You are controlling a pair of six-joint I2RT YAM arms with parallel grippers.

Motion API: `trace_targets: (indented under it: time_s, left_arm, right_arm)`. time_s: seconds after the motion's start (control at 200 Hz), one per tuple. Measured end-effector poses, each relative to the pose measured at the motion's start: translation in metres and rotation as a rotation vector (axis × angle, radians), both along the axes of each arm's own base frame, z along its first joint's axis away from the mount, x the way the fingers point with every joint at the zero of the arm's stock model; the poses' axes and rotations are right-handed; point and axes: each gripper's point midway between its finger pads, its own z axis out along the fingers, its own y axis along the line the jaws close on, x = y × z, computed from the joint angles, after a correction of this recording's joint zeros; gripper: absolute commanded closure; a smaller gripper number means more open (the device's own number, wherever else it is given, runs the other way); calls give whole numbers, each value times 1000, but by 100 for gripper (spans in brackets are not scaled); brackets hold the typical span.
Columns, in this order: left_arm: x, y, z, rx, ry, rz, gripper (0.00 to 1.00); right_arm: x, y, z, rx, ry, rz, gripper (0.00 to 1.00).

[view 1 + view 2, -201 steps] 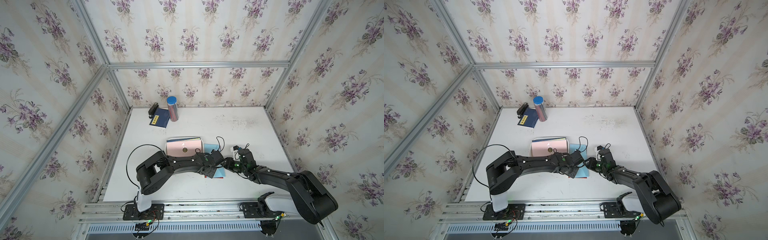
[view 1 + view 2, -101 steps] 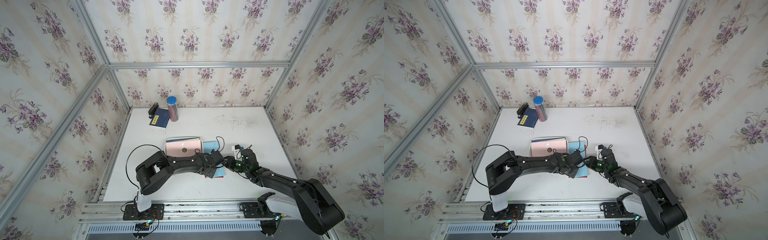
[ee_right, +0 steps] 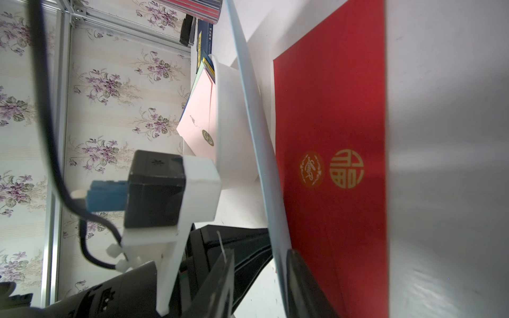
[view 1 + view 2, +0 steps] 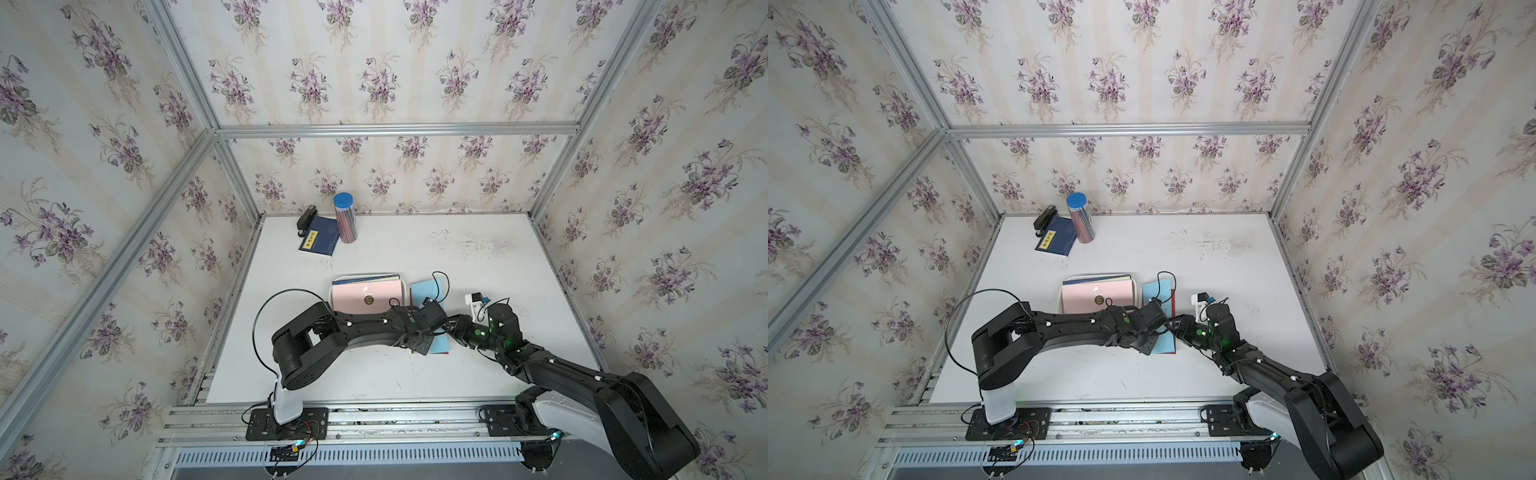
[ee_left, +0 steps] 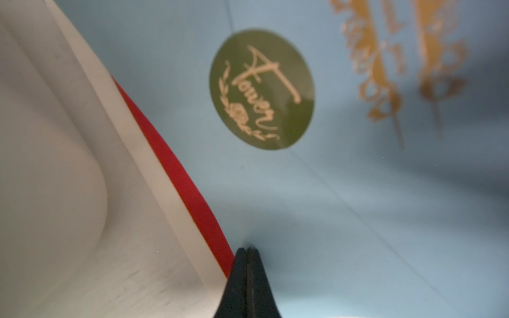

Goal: Put the sealed envelopes into the storage box
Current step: Pick up the envelope from the center of the board.

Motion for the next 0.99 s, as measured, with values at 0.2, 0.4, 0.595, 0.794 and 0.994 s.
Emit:
trace_targets:
  time_s: [0.2, 0.4, 0.595, 0.794, 0.994]
  left_arm:
    - [0, 0, 0, -5, -2, 1, 100]
    - [-1, 0, 1, -12, -2, -1, 100]
    - [-12, 11, 18, -11, 7, -16, 81]
    - [-11, 26, 96, -128, -115, -4, 37]
    - [-9, 85, 135, -117, -199, 75, 26]
  right_arm:
    - [-3, -2, -23, -46, 61, 5, 73]
    - [-5, -1, -35, -81, 78, 36, 96]
    - [11, 1, 1, -111, -71, 53, 100]
    - [30, -6, 53, -187, -267, 32, 100]
    - [47, -8, 100, -308, -445, 72, 100]
